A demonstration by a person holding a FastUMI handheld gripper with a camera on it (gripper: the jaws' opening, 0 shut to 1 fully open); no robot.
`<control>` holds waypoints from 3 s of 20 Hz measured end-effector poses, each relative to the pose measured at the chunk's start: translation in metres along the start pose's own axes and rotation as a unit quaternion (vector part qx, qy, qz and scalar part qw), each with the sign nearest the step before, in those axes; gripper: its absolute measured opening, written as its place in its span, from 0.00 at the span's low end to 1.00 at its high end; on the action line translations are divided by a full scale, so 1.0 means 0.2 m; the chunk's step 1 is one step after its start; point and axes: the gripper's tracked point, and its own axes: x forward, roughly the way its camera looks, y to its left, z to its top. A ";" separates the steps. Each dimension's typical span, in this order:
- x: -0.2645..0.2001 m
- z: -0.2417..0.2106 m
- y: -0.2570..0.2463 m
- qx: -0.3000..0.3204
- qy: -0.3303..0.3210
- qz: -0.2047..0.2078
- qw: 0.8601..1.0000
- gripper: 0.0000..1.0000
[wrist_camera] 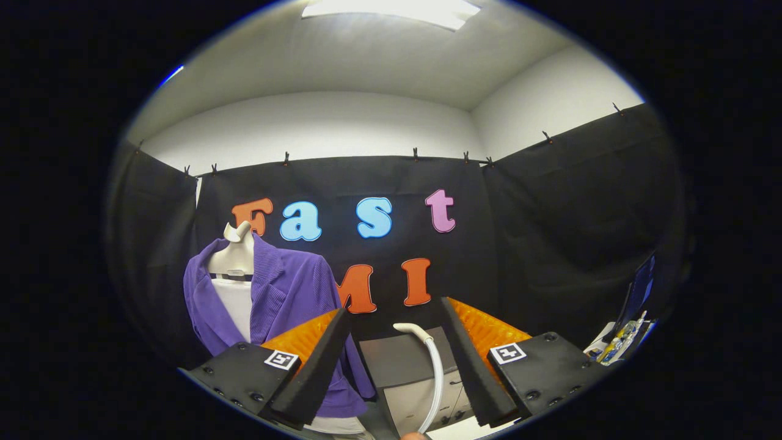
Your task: Iron the clothes twice with a garment steamer, once on the left side and once on the right side.
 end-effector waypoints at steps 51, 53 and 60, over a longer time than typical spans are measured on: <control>2.29 -1.70 -0.54 0.008 0.351 0.058 0.935 0.99; 2.29 -1.74 -0.55 0.010 0.368 0.060 0.928 0.96; 2.28 -1.85 -0.53 0.032 0.423 0.076 0.902 0.63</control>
